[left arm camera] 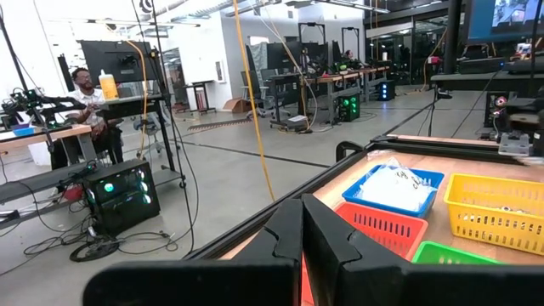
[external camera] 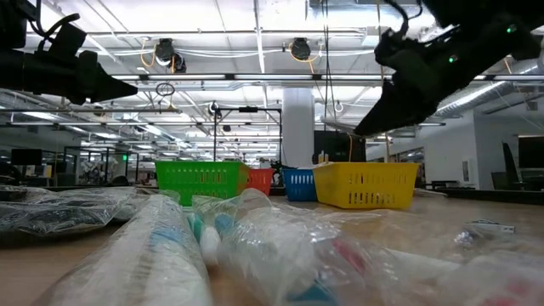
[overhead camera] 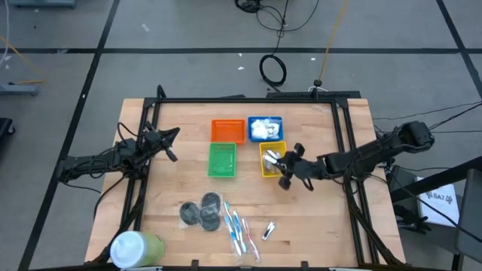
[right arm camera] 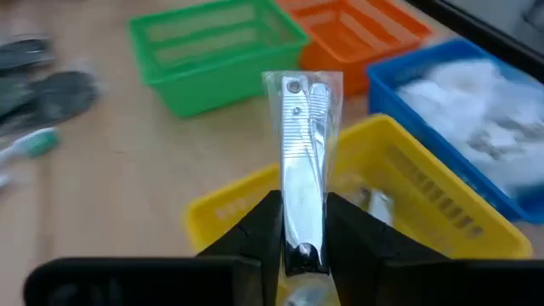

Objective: Pick & Place Travel size toiletries
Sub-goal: Put the silver nail cutter into the yellow bin

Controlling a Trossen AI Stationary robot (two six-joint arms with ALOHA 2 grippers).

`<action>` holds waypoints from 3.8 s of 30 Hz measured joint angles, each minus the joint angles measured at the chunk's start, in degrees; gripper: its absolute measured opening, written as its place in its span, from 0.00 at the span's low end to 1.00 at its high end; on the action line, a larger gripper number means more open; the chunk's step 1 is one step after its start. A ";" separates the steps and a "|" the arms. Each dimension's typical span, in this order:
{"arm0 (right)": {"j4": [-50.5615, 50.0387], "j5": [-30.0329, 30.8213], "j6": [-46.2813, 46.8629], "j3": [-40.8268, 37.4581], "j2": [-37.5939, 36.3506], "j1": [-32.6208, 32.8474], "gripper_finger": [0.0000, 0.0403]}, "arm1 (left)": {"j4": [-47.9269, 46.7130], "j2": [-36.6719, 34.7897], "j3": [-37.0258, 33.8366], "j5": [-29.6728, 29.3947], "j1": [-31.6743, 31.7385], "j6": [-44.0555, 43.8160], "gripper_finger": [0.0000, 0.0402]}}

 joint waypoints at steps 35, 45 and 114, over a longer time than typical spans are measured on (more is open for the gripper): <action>27.27 -19.40 -4.56 -5.64 0.00 -0.15 0.47 | 0.00 0.00 -0.01 0.00 0.01 0.00 0.00; 34.71 -25.06 -11.44 -5.14 5.52 14.33 0.46 | 0.00 0.00 0.00 0.00 0.00 0.00 0.00; 1.34 -22.50 -22.02 16.04 12.06 21.82 0.12 | 0.00 0.00 0.00 0.01 0.00 0.00 0.00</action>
